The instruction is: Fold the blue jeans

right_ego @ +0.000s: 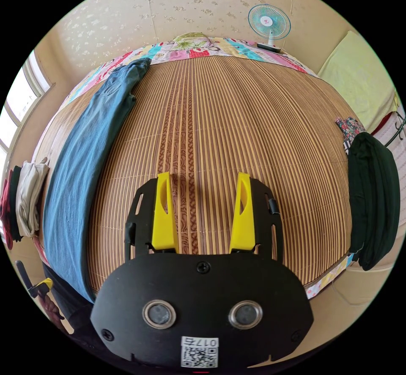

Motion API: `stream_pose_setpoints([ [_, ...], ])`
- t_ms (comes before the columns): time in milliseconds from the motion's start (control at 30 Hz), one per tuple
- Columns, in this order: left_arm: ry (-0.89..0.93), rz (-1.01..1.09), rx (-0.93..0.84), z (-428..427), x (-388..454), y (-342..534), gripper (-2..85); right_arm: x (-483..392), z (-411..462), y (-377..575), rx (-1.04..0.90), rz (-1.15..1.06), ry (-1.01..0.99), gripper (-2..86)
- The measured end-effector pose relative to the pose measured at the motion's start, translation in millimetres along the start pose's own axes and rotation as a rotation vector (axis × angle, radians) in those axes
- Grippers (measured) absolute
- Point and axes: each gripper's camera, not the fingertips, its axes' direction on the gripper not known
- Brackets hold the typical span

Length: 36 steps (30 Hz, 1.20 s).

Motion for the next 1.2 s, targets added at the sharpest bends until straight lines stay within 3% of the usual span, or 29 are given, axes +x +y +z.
stream_pose_setpoints([
  [1200, 0.019, 0.001, 0.005, -4, -6, 10, -0.6, 8, -1, -2, 0.000, 0.003, 0.002, 20.7],
])
